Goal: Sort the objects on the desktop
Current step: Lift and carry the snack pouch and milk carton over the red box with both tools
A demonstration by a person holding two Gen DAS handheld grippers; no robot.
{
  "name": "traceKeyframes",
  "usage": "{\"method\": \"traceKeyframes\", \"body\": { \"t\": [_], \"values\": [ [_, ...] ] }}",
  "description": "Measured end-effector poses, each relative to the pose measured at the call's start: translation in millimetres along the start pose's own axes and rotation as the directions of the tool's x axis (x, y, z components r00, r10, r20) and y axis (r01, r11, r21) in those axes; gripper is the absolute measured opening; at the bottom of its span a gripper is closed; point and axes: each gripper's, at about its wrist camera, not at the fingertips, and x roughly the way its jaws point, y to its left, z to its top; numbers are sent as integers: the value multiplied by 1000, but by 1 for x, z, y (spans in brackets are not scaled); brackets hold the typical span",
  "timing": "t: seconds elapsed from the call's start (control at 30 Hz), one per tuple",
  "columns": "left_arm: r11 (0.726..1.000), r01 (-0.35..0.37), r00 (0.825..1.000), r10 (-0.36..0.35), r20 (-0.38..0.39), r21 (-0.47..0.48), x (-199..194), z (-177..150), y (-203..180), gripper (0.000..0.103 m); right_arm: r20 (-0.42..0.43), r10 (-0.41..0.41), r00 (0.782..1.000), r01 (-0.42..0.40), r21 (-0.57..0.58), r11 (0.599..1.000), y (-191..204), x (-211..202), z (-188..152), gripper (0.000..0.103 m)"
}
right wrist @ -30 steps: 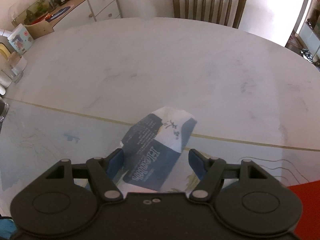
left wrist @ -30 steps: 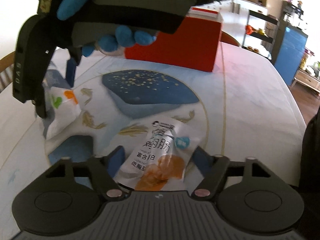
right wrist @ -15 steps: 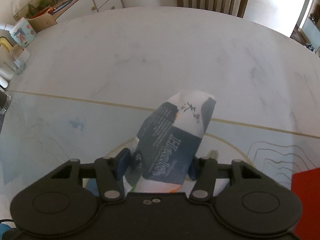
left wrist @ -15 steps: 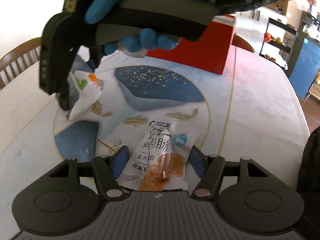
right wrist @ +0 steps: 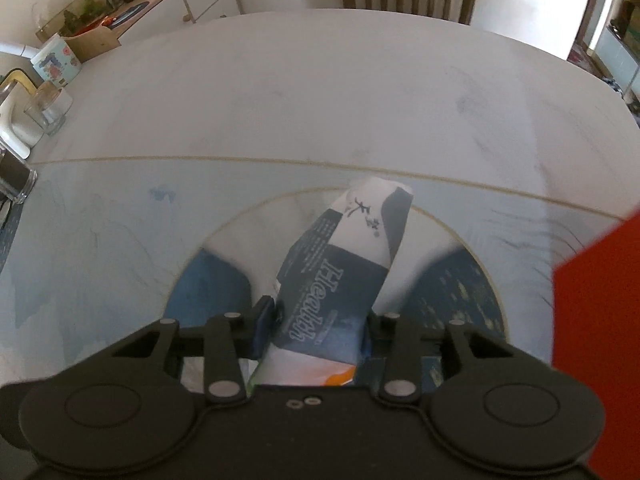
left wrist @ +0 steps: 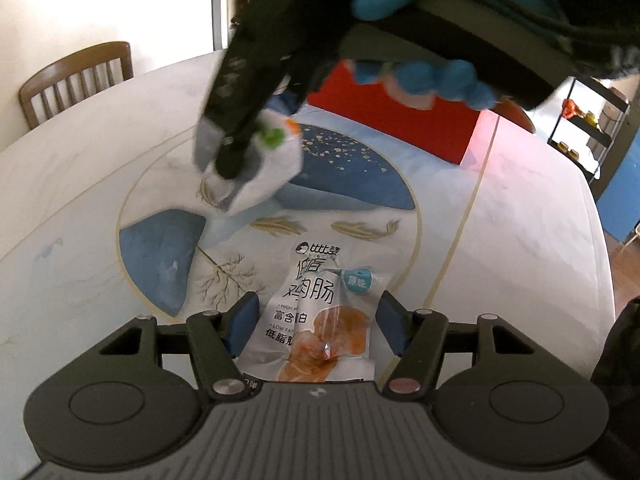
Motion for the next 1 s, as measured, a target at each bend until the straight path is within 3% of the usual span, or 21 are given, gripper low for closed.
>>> {"method": "traceKeyframes", "body": {
  "t": [0.43, 1.0],
  "values": [
    [987, -37, 999, 36, -13, -159, -12, -5, 3, 61, 14, 37, 999, -37, 36, 999, -12, -31, -42, 40],
    [936, -81, 996, 91, 14, -344, -26, 0, -7, 61, 35, 91, 995, -91, 20, 996, -29, -78, -85, 39]
  ]
}}
